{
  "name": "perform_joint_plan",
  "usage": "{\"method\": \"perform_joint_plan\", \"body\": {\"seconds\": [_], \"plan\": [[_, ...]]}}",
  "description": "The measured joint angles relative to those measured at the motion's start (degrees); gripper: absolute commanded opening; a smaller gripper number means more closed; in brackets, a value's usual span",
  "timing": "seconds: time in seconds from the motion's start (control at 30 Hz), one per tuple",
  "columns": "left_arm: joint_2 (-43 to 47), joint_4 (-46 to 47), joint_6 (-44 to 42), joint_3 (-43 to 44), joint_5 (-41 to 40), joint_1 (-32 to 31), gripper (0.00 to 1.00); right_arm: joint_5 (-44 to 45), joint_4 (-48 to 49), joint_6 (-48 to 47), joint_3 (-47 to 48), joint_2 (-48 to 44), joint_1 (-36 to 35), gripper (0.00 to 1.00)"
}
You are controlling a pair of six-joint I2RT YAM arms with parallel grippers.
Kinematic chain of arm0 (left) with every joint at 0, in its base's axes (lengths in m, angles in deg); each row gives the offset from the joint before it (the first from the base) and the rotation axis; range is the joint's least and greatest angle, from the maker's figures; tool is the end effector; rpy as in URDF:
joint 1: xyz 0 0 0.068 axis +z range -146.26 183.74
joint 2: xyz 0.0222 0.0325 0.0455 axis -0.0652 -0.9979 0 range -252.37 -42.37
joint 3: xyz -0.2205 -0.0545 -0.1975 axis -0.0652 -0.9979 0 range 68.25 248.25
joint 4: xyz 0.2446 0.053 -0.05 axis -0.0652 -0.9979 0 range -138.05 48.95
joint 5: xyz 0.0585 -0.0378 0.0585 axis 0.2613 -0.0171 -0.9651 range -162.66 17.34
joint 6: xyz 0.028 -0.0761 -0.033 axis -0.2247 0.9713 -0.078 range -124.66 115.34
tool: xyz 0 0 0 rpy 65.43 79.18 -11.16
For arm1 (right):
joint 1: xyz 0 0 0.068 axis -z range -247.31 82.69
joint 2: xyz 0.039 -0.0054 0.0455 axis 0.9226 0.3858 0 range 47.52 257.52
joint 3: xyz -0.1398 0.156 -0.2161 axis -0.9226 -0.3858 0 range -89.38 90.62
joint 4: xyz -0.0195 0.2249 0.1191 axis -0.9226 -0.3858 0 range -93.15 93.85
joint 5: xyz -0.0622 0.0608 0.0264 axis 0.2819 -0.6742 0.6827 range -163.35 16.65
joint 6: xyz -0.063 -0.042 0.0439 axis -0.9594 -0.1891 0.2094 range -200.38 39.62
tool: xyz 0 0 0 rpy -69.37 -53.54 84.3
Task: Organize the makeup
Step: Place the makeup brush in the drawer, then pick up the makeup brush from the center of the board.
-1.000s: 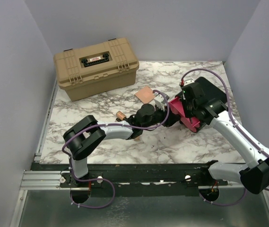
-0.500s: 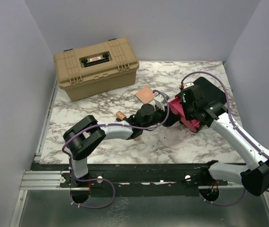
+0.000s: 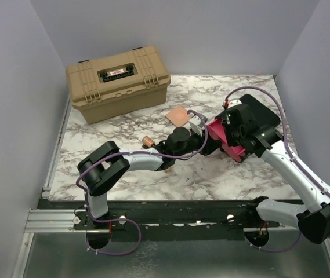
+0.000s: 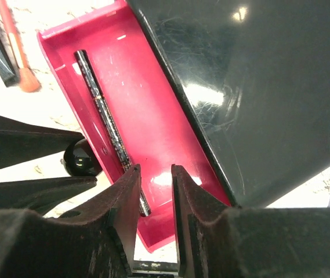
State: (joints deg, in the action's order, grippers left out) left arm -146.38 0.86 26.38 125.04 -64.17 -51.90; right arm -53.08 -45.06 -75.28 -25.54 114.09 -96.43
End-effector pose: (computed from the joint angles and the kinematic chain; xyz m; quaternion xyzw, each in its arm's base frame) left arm 0.2429 -0.3755 0.2498 0.2057 0.7095 -0.5009 0.4510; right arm 0.2188 0.0911 0.3158 -0.1369 0.9214 -0.0636 0.3580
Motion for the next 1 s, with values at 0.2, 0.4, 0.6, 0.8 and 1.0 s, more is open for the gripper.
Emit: {"method": "perform_joint_plan", "body": {"seconds": [0.2,0.4,0.6,0.8,1.0], "plan": [[0.0,0.0,0.0,0.0,0.0,0.0,0.43,0.1,2.0,1.1,0.8,-3.4,0.0,0.36],[0.1,0.1,0.3,0.0,-0.2,0.0,0.54,0.9,4.6,2.6,0.8,-5.9,0.0,0.51],[0.9,0.5,0.7,-0.5,-0.4,0.0,0.58,-0.7,8.1,4.6,0.8,-8.9,0.0,0.58],[1.7,1.4,0.9,-1.3,-0.4,0.0,0.59,-3.3,10.2,7.2,1.2,-8.8,0.0,0.59],[3.7,2.6,0.9,-3.5,-1.1,0.0,0.62,-4.5,10.7,9.6,2.8,-7.7,0.0,0.59]]}}
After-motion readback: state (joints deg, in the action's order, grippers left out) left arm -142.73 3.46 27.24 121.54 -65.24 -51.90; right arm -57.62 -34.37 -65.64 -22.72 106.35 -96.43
